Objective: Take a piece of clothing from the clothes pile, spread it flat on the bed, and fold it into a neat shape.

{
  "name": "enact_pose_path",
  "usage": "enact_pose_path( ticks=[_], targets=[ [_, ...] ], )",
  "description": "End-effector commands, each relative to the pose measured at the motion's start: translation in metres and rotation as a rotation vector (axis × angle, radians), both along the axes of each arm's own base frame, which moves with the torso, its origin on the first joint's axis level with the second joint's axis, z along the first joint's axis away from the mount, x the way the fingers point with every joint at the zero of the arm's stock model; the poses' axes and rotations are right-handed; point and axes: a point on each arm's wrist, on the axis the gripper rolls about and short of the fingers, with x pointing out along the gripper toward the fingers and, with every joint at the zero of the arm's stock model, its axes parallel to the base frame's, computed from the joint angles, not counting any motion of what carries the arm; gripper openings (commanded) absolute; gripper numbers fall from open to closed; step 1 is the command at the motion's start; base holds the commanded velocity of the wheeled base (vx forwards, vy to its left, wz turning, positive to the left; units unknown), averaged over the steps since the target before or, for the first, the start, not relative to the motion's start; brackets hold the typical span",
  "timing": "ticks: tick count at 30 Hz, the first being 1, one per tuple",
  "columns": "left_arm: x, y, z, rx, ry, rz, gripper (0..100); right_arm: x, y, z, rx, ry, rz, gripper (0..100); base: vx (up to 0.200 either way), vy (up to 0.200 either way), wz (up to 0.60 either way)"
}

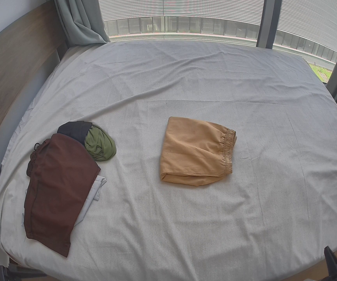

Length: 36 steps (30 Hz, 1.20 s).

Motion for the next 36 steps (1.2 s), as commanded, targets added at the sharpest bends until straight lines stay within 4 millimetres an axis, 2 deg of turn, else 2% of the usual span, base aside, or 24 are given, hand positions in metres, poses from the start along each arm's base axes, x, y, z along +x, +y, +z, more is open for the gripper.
enact_pose_path(
  ticks=[1,10,13,16,20,29,33,36],
  targets=[
    [-0.007,0.003,-0.008,-0.078,-0.023,0.245,100,0.001,-0.003,-0.008,-0.02,0.01,-0.164,100,0.0,0.0,0.0],
    [-0.002,0.007,-0.013,-0.057,-0.024,0.55,100,0.001,-0.003,-0.008,-0.035,0.005,-0.17,100,0.0,0.0,0.0],
    [-0.004,0.007,-0.021,-0.068,0.009,0.707,100,0.001,-0.003,-0.008,-0.035,0.005,-0.17,100,0.0,0.0,0.0],
    [-0.006,0.007,-0.03,-0.033,0.017,0.76,100,0.001,-0.003,-0.008,-0.035,0.005,-0.17,100,0.0,0.0,0.0],
    [-0.005,0.01,-0.031,-0.028,0.021,0.9,100,0.001,-0.003,-0.008,-0.035,0.005,-0.17,100,0.0,0.0,0.0],
    [-0.005,0.015,-0.032,-0.022,0.026,1.097,100,0.001,-0.004,-0.008,-0.039,0.004,-0.206,100,0.0,0.0,0.0],
    [-0.005,0.015,-0.033,-0.01,0.027,1.126,100,0.001,-0.006,-0.008,-0.047,0.004,-0.302,100,0.0,0.0,0.0],
    [-0.005,0.015,-0.033,-0.008,0.027,1.127,100,0.001,-0.006,-0.008,-0.047,0.004,-0.302,100,0.0,0.0,0.0]
  ],
)
